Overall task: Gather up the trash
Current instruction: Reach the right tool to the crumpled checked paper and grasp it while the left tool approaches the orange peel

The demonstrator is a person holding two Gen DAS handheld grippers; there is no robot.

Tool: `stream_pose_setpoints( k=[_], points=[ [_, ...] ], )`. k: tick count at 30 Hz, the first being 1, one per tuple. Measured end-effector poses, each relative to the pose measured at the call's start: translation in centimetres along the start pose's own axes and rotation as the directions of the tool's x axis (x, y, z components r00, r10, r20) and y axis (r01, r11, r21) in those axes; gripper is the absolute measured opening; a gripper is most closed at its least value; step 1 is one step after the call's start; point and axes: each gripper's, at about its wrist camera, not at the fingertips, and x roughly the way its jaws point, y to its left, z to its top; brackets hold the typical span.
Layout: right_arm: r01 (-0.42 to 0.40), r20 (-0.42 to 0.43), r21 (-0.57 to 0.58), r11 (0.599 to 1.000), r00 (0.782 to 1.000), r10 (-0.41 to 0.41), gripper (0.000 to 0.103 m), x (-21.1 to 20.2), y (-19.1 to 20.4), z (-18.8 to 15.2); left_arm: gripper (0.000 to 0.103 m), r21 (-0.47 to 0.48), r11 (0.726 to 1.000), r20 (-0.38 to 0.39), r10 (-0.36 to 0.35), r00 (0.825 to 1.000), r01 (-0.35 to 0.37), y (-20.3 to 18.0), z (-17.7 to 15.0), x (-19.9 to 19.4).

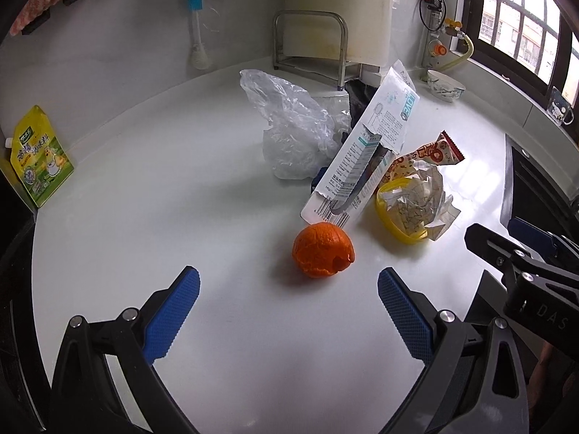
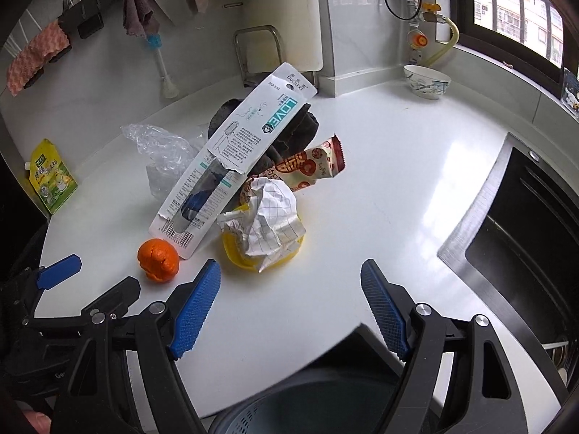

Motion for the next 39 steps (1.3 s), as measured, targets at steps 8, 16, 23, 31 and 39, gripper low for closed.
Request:
stream_pose_setpoints(
  k=[8, 16, 23, 31, 39],
  points=[
    [0.021, 0.038, -0.065, 0.998, 0.999, -0.019, 0.076, 3.8, 0.9, 1.9, 0.097, -0.002, 1.000, 0.030, -0.003, 1.000, 0.003, 0.4, -0.1, 2.5],
    [0.053, 0.055, -0.120, 0.991, 0.997, -0.047, 0.076, 5.4, 1.6, 1.7, 0.097, -0.033, 0.999, 0.036, -0.021, 0.999, 0.022, 0.5, -0.1, 3.4],
    [0.044, 0.069, -0.160, 0.986, 0.997, -0.033, 0.068, 5.7, 2.2, 1.6, 0.097, -0.041, 0.999, 0.048, -0.023, 0.999, 0.025, 0.4, -0.2, 3.7],
    [0.032, 0.088, -0.191, 0.981, 0.996, -0.015, 0.044, 5.6, 2.8, 1.4, 0.097, -0.045, 0.999, 0.055, -0.023, 0.998, 0.025, 0.9, -0.4, 3.5],
    [-0.009, 0.117, -0.096, 0.995, 0.993, 0.020, 0.043, 4.3, 0.9, 2.3, 0.097, -0.046, 0.998, 0.048, -0.032, 0.998, 0.034, 0.3, -0.2, 3.9]
  ],
)
